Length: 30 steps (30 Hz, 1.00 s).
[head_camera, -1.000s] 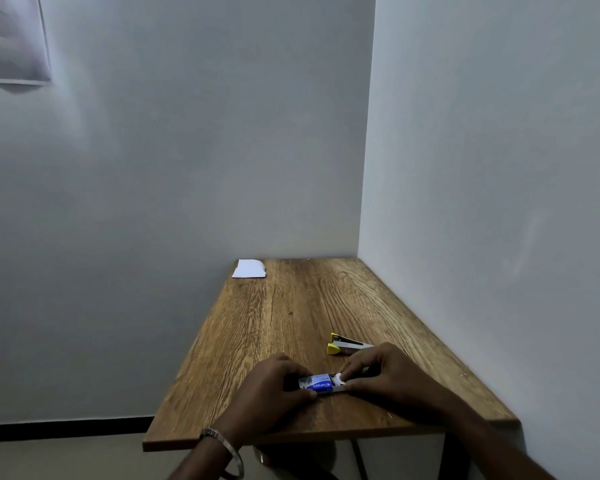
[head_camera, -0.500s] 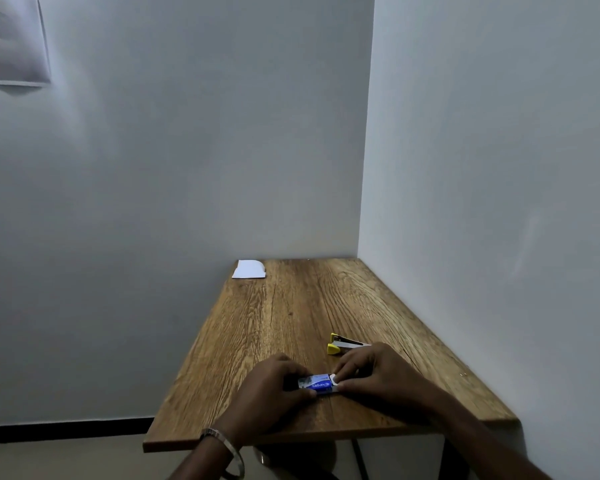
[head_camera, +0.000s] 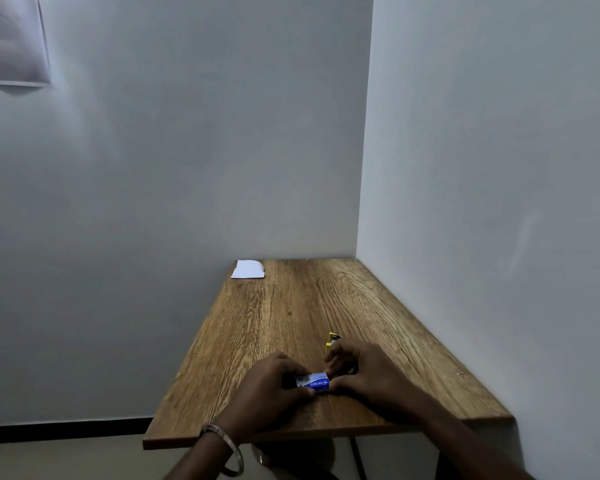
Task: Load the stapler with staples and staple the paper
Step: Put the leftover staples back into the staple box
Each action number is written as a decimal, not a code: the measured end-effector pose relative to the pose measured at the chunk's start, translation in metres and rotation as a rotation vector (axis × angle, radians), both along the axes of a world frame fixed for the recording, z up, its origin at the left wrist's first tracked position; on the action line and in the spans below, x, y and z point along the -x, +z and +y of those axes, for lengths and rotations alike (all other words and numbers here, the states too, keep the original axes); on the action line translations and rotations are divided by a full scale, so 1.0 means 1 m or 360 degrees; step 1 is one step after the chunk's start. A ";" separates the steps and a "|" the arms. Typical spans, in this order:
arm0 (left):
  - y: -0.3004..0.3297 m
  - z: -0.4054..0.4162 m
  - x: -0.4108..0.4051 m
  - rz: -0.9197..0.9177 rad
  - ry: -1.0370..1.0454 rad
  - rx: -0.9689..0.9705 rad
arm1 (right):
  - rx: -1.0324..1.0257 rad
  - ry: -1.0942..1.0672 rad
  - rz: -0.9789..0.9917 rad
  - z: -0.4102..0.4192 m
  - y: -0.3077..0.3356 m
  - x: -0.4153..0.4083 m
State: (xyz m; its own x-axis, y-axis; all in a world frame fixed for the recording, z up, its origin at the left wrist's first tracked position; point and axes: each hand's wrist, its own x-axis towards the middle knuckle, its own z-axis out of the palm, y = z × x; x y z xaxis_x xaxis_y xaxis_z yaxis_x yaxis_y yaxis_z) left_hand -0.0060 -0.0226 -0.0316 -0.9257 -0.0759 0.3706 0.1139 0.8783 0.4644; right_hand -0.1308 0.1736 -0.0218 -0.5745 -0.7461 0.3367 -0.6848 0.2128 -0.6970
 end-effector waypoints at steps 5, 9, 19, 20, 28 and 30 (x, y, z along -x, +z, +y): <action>-0.001 0.000 -0.001 0.0004 -0.0017 -0.0023 | -0.0060 0.0063 -0.0030 0.008 -0.001 0.000; -0.001 -0.001 0.000 0.0019 -0.0035 -0.0077 | -0.0028 0.0057 -0.0021 0.016 0.004 0.002; -0.002 -0.002 0.000 -0.0021 -0.0042 -0.0128 | 0.0008 -0.0488 0.0335 0.016 0.004 0.032; -0.002 -0.002 0.000 -0.0027 -0.0043 -0.0125 | -0.0072 -0.0537 0.0388 0.014 0.005 0.041; 0.000 0.002 -0.004 -0.0012 -0.0030 -0.0092 | -0.0278 -0.0364 0.0316 -0.017 -0.002 0.064; 0.001 0.002 -0.003 -0.0016 -0.0024 -0.0084 | -0.0278 -0.0315 0.0315 -0.024 -0.002 0.064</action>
